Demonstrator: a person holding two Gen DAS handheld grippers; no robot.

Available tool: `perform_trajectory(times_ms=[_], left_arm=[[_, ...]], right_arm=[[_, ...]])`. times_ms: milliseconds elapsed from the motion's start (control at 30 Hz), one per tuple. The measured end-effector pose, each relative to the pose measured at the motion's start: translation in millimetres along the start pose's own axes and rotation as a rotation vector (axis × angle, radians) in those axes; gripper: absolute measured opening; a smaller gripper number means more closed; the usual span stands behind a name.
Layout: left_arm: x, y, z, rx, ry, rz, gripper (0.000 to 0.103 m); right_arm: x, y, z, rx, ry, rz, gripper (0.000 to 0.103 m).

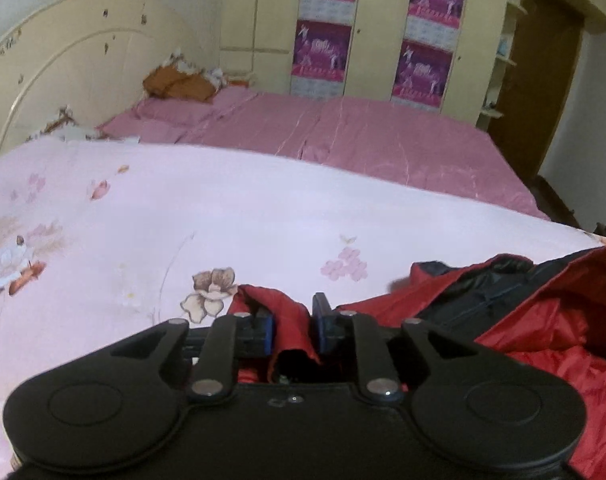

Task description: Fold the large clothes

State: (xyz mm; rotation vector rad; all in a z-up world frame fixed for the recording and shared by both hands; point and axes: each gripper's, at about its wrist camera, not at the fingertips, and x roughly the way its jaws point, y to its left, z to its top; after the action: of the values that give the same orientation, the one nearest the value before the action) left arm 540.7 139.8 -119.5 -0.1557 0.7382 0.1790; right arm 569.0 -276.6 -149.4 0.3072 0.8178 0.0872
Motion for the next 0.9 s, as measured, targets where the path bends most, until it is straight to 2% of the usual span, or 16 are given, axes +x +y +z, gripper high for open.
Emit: perform_trajectory(times_ms=[33, 100, 133, 167, 200, 233, 267, 300, 400, 500, 567, 633, 700, 767, 833, 900], left_arm=[[0.2, 3.0, 1.6, -0.015, 0.010, -0.004, 0.021], [1.1, 12.5, 6.5, -0.073, 0.031, -0.032, 0.025], [1.0, 17.2, 9.0, -0.109, 0.035, -0.053, 0.027], [-1.9, 23.7, 10.6, -0.150, 0.032, -0.077, 0.033], [-5.3, 28.4, 13.0, -0.184, 0.020, -0.097, 0.047], [-8.2, 30.6, 13.5, -0.203, 0.004, -0.108, 0.057], [-14.1, 31.8, 13.6, -0.214, -0.025, -0.103, 0.078], [-19.4, 30.2, 14.4, -0.207, -0.057, -0.091, 0.095], [-41.7, 25.7, 13.9, -0.153, -0.156, -0.092, 0.096], [-56.9, 15.5, 10.4, -0.097, -0.181, -0.092, 0.092], [-63.0, 0.4, 2.4, -0.013, -0.162, -0.124, 0.085], [-61.4, -19.1, -6.2, 0.081, -0.126, -0.139, 0.076], [-53.4, -36.6, -17.4, 0.146, -0.087, -0.148, 0.069], [-42.9, -46.7, -27.5, 0.162, -0.070, -0.129, 0.064], [-35.0, -48.7, -33.3, 0.164, -0.084, -0.090, 0.064], [-25.1, -46.1, -36.5, 0.160, -0.078, -0.053, 0.063]], right_arm=[[1.4, 0.6, 2.2, 0.010, 0.001, 0.001, 0.009], [0.8, -1.8, 3.9, 0.043, -0.006, 0.015, 0.021], [-0.7, -3.0, 4.8, 0.060, -0.018, 0.019, 0.037], [-3.3, -5.0, 5.3, 0.077, -0.036, 0.015, 0.045], [-5.0, -5.6, 6.4, 0.085, -0.046, 0.020, 0.050], [-6.7, -5.8, 7.9, 0.089, -0.053, 0.024, 0.067], [-9.6, -5.3, 8.7, 0.088, -0.071, 0.011, 0.093], [-14.9, -4.3, 9.1, 0.084, -0.107, -0.011, 0.099], [-26.4, -1.3, 12.8, 0.071, -0.153, -0.018, 0.100], [-40.7, 7.5, 10.3, 0.019, -0.205, -0.029, 0.094], [-44.9, 21.2, 5.7, -0.047, -0.206, -0.015, 0.065], [-42.0, 39.2, -2.5, -0.113, -0.176, 0.012, 0.052], [-33.2, 61.1, -14.2, -0.180, -0.139, 0.034, 0.052], [-23.2, 81.6, -25.3, -0.229, -0.125, 0.036, 0.052], [-11.6, 97.7, -35.6, -0.263, -0.107, 0.046, 0.052], [1.9, 105.8, -45.2, -0.311, -0.103, 0.014, 0.052]])
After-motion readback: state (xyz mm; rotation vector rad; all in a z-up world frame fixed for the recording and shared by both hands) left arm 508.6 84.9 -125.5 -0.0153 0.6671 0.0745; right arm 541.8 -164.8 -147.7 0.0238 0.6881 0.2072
